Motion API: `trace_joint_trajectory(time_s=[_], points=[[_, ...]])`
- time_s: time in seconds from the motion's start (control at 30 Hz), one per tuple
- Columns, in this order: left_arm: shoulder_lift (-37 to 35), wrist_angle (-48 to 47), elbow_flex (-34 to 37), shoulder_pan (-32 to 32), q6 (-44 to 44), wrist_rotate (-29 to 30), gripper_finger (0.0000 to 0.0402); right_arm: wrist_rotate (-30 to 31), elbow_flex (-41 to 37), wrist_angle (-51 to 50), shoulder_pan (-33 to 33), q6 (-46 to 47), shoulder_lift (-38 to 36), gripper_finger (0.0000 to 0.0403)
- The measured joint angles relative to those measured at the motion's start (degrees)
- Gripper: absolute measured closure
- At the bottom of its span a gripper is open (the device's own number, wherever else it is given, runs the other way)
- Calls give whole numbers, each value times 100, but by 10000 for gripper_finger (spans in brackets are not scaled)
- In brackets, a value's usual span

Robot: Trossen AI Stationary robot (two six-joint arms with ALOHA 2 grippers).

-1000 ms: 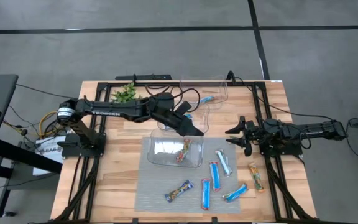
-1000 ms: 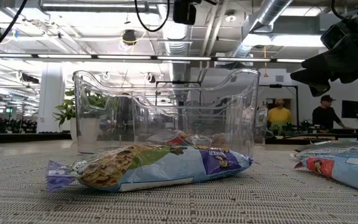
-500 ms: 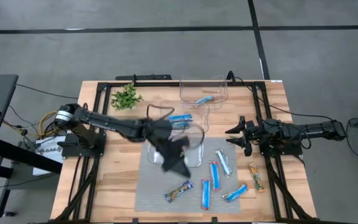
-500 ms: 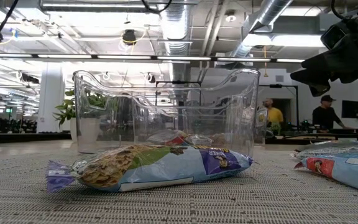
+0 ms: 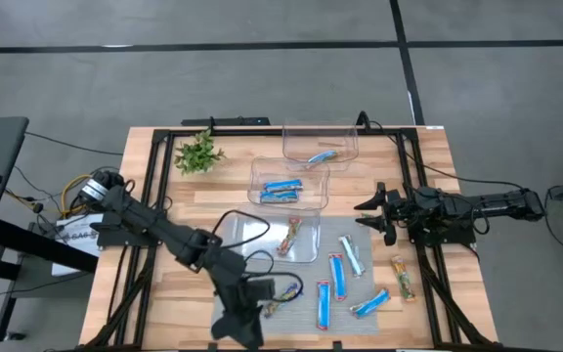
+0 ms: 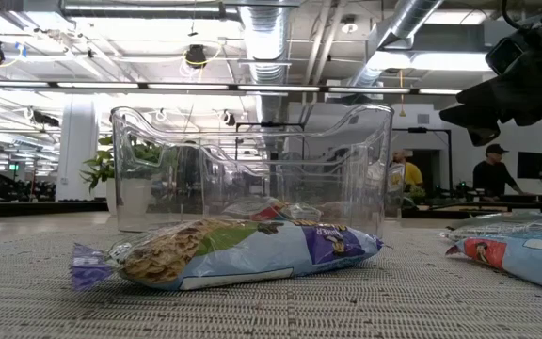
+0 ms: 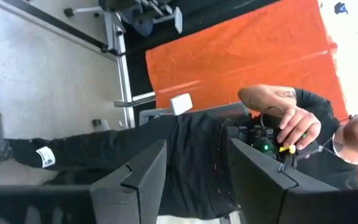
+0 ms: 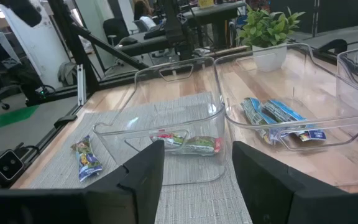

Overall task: Pick and place Granola Bars by type
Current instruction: Put the blue granola bar into the middle transparent bin

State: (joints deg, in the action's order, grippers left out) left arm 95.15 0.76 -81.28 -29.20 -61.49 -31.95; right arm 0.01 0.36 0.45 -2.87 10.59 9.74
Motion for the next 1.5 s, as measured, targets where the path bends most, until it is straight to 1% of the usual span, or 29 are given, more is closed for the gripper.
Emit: trace_joint_trajectory(time_s=[0.07, 0.13, 0.27, 0.57, 0.63, 0.8, 0.87, 0.97, 1.17, 1.37, 1.5], points=[[0, 0, 0, -110, -2, 137, 237, 0, 0, 2, 2, 0, 0, 219], [0, -22, 0, -188, 7, 395, 237, 0, -1, 1, 2, 0, -1, 219], [0, -481, 0, -309, 223, 1252, 237, 0, -2, 1, 2, 0, 0, 219], [31, -2426, 0, -460, 665, 3495, 237, 0, -1, 1, 0, 0, 0, 219], [64, -2893, 0, -487, 786, 3865, 237, 0, -2, 2, 0, 0, 0, 219], [61, -3892, 0, -493, 860, 4567, 237, 1, -1, 1, 1, 0, -1, 219], [61, -4120, 0, -491, 894, 4678, 237, 0, -1, 1, 1, 0, -1, 219], [61, -4263, 0, -491, 917, 4688, 237, 0, -2, 0, 2, 0, -2, 219], [138, -4151, -2, -480, 1003, 4668, 237, 1, -1, 0, 2, 0, -1, 219], [729, -3613, -2, -477, 1009, 4227, 237, 0, -1, 1, 0, 0, -2, 219], [1157, -3352, -2, -453, 1092, 4221, 237, 0, -2, 1, 0, 0, 0, 219]])
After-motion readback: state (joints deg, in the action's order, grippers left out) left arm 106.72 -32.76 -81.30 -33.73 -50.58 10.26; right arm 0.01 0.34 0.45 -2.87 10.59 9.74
